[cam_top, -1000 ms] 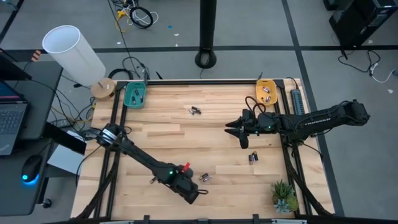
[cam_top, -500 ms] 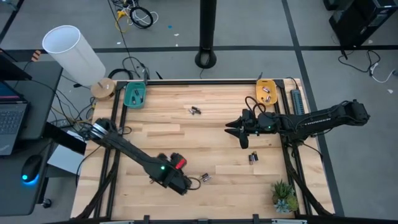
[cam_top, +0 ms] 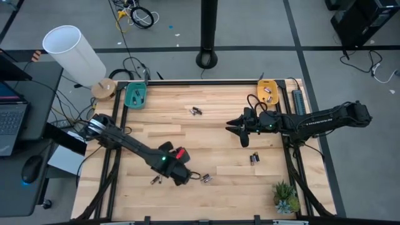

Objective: Sort batteries
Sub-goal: Put the black battery into the blue bin

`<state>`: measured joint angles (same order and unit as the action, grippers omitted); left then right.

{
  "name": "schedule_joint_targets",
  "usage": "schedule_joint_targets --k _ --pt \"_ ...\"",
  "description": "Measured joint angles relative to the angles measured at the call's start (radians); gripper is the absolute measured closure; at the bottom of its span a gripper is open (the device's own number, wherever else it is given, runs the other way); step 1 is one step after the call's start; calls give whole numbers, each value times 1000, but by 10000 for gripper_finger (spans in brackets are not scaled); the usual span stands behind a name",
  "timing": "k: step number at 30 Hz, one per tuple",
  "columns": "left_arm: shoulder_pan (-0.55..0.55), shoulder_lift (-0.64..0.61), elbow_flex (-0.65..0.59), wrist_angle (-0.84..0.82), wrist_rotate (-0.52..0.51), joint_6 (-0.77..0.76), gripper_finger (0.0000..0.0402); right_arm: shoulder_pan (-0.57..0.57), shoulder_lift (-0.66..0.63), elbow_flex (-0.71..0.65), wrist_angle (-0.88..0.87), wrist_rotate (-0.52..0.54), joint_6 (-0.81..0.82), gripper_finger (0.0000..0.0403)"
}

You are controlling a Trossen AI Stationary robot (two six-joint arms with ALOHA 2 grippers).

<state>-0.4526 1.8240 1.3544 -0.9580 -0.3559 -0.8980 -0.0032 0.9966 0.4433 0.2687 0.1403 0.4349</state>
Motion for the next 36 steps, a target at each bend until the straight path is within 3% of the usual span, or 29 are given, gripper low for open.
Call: schedule_joint_targets --k 5,8,24,30,33,36 --pt "60 0 -114 241 107 295 234 1 0 0 0 -1 6 253" --pt "74 0 -163 323 135 371 240 1 0 0 0 -3 7 253" --pt "80 -148 -357 489 176 318 244 -26 0 0 -9 21 -10 253" --pt "105 -133 -408 645 210 341 244 -35 0 0 -4 22 -10 253" --pt "124 -115 -413 660 178 369 244 -35 0 0 -2 22 6 253" --pt "141 -85 -412 667 233 425 244 -35 0 0 -1 22 15 253"
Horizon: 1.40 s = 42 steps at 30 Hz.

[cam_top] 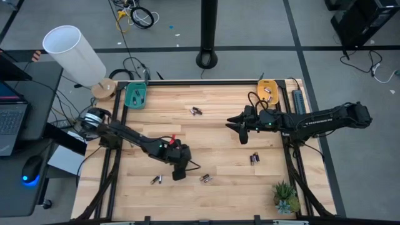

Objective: Sort batteries
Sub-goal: Put the black battery into the blue bin

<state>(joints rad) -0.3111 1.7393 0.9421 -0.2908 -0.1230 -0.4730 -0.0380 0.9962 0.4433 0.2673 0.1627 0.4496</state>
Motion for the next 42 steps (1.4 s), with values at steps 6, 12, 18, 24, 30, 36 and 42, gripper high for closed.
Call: schedule_joint_targets --k 6,12,18,24,30,36,42 --pt "10 63 5 14 35 23 249 -5 0 0 -1 0 0 253" --pt "10 74 5 12 36 46 352 -6 0 0 -7 0 1 253" --pt "17 58 4 -8 47 41 353 -10 0 0 -7 0 1 253" --pt "44 -20 -6 -81 -37 29 353 -12 0 0 -7 0 -1 253" --pt "85 -103 -3 -176 -110 36 353 -12 0 0 -8 0 -6 253" --pt "138 -201 -2 -300 -147 52 353 -12 0 0 -8 0 -7 253" --pt "290 -320 -2 -648 -272 -56 353 -12 0 0 -7 0 -24 253"
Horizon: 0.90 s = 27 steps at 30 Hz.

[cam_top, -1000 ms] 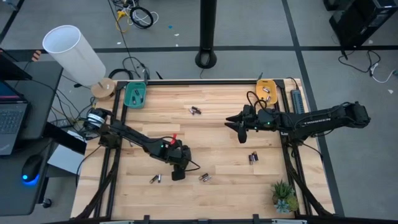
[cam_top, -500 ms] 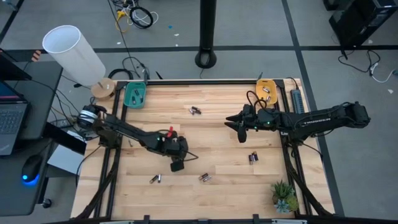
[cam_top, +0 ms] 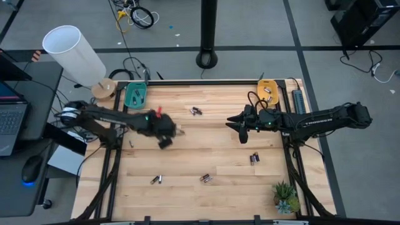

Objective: Sort batteries
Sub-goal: Put the black battery into the blue bin

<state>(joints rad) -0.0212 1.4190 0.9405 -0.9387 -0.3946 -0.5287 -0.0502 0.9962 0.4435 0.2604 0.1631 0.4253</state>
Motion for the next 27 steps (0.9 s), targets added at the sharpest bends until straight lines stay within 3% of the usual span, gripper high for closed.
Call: schedule_joint_targets --k 4,11,16,22,27 --pt "171 -52 0 -104 -39 -59 353 0 0 0 0 0 -1 253" --pt "479 -68 1 -97 -110 -49 353 0 0 0 20 0 52 253" --pt "665 -68 2 6 -133 111 340 1 0 0 27 17 101 253" --pt "835 -55 2 124 -139 211 329 12 0 0 23 50 122 253" --pt "895 -55 2 124 -131 250 302 12 0 0 22 53 123 253"
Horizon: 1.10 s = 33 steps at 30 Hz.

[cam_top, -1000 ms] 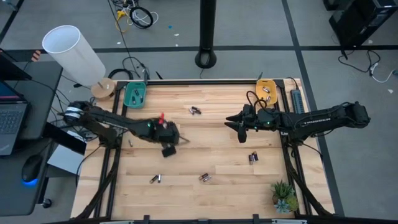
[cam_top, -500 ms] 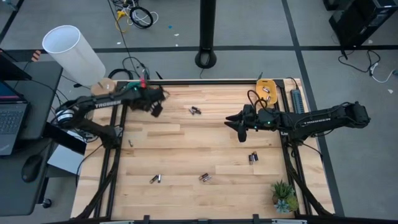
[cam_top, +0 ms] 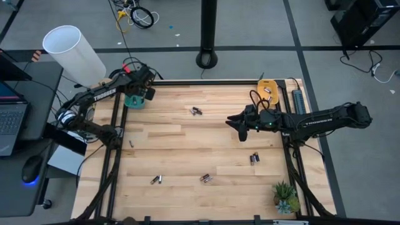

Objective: Sort batteries
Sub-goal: Put the black battery into the blue bin, then put the silver battery into the yellow bin

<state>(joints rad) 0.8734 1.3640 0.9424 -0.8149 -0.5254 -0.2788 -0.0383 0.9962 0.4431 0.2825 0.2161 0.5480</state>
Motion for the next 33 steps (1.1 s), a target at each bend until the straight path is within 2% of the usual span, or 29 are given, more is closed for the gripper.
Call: schedule_joint_targets --k 6,8,12,15,20,24,28,33 --pt "3 -5 2 -92 3 11 244 -15 0 0 -9 0 -21 253" --pt "-4 -17 8 -134 61 -15 234 -19 0 0 -10 0 -24 253" --pt "-58 -64 26 -200 241 -94 231 -23 0 0 -10 0 -30 253" --pt "-135 -118 40 -281 322 -187 234 -23 0 0 -11 0 -54 253" --pt "-304 -181 51 -523 478 -391 236 -23 0 0 -9 0 -97 253" --pt "-466 -188 51 -677 504 -582 237 -25 0 0 14 0 -158 253" --pt "-579 -188 7 -597 561 -722 237 -25 0 0 58 -2 -190 253" --pt "-656 -144 -71 -480 641 -780 237 -14 0 0 96 -31 -177 253"
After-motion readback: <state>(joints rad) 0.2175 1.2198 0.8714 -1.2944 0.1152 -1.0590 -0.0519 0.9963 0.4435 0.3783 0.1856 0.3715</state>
